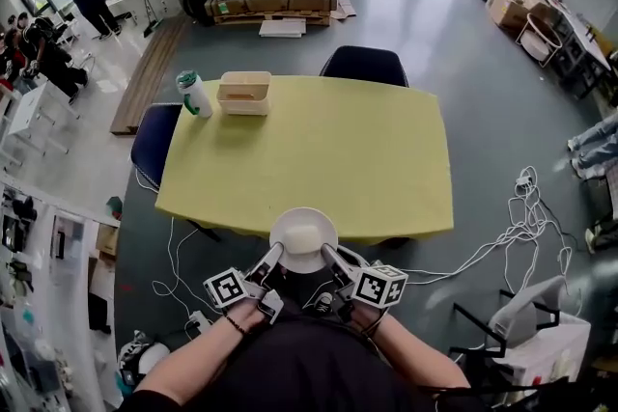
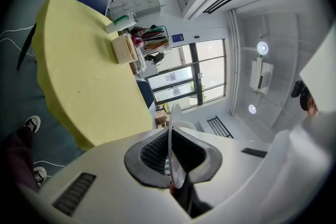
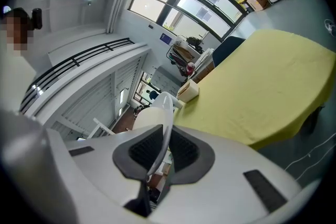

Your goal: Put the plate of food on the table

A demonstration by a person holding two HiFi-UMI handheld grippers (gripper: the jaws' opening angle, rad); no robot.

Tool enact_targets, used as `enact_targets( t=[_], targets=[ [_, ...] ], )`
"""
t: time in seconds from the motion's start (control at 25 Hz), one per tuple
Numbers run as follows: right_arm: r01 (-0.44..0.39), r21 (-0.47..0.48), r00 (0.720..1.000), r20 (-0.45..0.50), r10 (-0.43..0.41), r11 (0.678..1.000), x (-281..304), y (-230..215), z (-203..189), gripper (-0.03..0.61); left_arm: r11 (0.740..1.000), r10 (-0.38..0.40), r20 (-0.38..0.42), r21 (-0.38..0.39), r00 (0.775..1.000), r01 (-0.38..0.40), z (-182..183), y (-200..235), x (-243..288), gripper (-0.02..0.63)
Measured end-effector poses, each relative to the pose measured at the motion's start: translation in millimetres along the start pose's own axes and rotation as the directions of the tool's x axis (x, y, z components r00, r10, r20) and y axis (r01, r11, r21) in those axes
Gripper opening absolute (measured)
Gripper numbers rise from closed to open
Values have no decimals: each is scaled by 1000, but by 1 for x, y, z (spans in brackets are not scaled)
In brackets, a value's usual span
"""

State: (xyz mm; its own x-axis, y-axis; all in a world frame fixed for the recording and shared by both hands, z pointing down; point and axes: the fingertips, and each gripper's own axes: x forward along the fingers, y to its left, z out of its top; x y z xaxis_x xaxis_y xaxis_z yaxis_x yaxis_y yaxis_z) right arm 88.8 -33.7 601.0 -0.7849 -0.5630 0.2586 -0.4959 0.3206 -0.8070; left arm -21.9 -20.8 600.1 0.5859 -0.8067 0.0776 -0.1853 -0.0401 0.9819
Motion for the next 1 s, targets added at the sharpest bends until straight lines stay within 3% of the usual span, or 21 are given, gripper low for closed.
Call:
enact_targets(
  t=[0.32,0.44,0.6,0.84,1.0],
  targets=[
    [69,3,997,35,-69,998,52,-16,41,41,1000,-16,-89,-11,996,16,58,14,51,18],
    [97,7,994,54,-98,995,76,-21,57,43,999,-24,-132,35,991,29,86,20,70,18],
    [129,24,988,78,-130,991,106,-25,75,43,999,-34,-164,-30,986,30,115,25,91,18],
    [195,50,976,93,-199,980,136,-38,91,44,995,6,-260,93,966,19,152,47,116,18],
    [228,76,966,107,-236,971,144,-46,95,46,998,-26,-289,55,957,43,158,47,131,18]
  ],
)
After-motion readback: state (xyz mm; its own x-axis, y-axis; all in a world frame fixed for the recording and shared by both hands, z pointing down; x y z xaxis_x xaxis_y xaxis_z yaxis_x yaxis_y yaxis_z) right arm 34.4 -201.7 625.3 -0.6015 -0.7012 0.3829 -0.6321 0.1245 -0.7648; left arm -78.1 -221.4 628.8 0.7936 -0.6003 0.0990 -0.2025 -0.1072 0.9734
